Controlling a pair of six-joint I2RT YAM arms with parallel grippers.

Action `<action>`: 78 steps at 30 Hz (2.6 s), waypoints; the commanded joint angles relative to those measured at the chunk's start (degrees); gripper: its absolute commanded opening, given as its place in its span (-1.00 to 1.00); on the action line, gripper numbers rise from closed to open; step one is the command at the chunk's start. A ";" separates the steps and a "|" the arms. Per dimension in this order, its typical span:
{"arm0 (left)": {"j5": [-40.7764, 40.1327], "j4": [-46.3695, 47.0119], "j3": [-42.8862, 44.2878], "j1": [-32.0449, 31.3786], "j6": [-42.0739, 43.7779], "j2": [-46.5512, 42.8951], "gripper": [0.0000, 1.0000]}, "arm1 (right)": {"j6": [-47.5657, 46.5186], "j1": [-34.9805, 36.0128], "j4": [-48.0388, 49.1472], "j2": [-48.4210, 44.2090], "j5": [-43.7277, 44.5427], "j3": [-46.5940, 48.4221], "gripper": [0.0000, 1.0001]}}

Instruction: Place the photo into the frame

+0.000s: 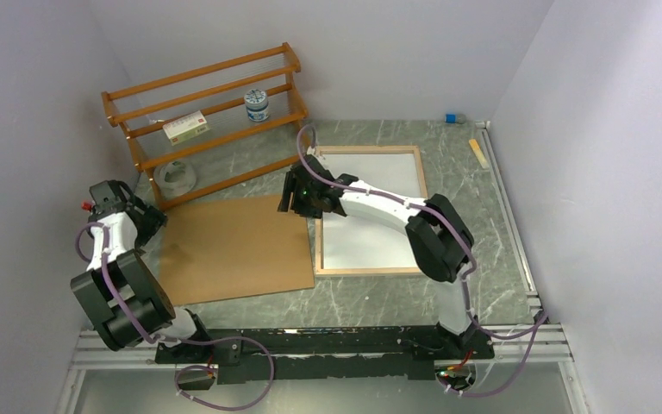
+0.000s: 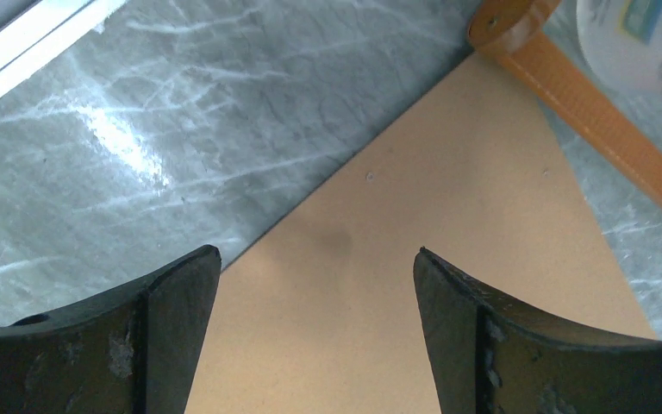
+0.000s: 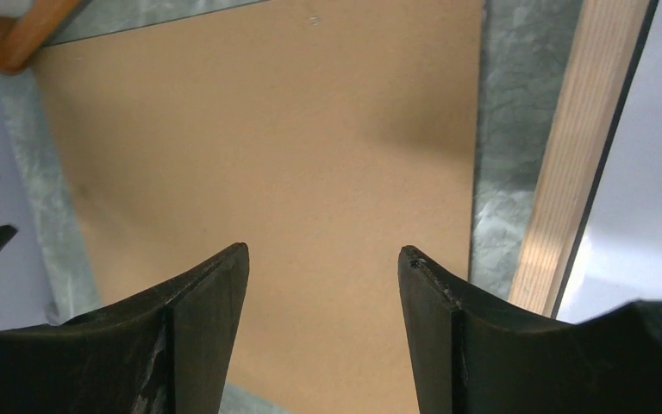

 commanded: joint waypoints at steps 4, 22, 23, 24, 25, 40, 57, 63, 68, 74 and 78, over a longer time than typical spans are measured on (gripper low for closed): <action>7.63 11.69 -4.24 4.09 0.27 0.08 0.74 | 0.32 -0.20 -4.57 6.95 3.31 7.34 0.36; 13.53 7.08 -1.96 5.01 -3.97 13.08 0.74 | 1.36 -1.01 -9.36 11.59 10.09 9.03 0.42; 13.41 6.64 -1.89 5.17 -4.30 13.47 0.74 | 1.28 -1.19 -9.32 11.88 8.85 9.13 0.42; 13.04 5.75 -1.85 5.19 -4.95 14.23 0.74 | 1.17 -1.39 -8.94 12.15 7.33 9.10 0.42; 12.73 4.63 -1.87 5.26 -5.57 14.77 0.74 | 0.67 -1.55 -8.11 12.34 4.98 9.02 0.41; 17.33 1.09 -4.32 5.54 -8.16 16.01 0.72 | 3.17 -2.05 9.56 4.68 -28.24 1.70 0.34; 28.14 -3.12 -9.08 5.26 -7.69 9.28 0.69 | 8.47 -2.81 8.20 -9.68 -22.30 -6.88 0.34; 31.76 -0.91 -13.76 0.85 -9.49 4.64 0.67 | 7.34 -5.50 5.41 -13.79 -17.18 -11.23 0.34; 32.59 1.12 -16.04 -4.06 -11.15 0.58 0.66 | 6.31 -8.69 5.20 -18.46 -14.45 -17.88 0.33; 32.22 1.88 -15.52 -10.09 -11.49 -1.10 0.64 | 2.55 -12.90 3.66 -22.85 -9.37 -23.35 0.33; 29.89 -0.36 -13.35 -10.46 -8.80 -0.74 0.64 | -3.73 -13.38 -2.99 -24.47 1.44 -22.25 0.38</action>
